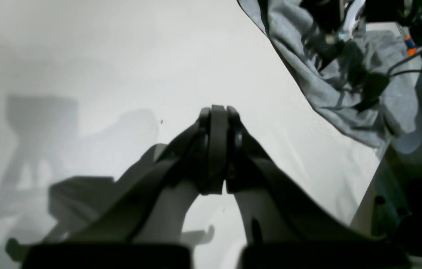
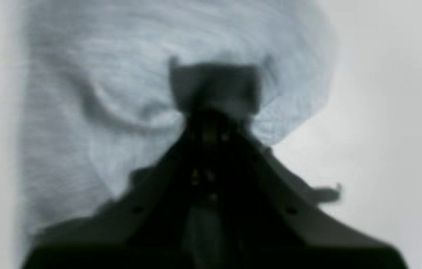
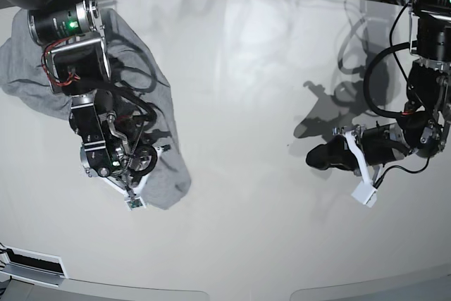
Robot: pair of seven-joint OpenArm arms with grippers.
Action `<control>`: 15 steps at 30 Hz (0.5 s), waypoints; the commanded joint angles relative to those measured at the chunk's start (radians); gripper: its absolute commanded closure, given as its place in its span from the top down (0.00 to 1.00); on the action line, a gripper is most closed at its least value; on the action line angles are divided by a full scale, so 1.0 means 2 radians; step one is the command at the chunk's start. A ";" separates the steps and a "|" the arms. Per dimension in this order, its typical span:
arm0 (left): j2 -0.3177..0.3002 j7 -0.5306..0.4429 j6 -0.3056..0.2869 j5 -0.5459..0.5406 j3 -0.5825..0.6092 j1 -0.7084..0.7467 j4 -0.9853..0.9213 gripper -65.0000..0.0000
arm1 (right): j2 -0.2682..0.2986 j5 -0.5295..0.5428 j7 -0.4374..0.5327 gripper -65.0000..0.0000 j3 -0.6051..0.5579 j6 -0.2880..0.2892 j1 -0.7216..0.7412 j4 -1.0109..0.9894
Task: Layout the t-shirt on the table in an organized manner, then fold the t-shirt properly
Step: 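Drag the t-shirt with the right gripper toward the table edge, then grasp the t-shirt with the left gripper and pull it away from the right gripper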
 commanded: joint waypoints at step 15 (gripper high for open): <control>0.015 -0.012 -0.004 -0.012 -0.004 -0.010 0.008 0.00 | -0.139 0.140 -0.038 0.00 -0.001 0.216 0.017 0.073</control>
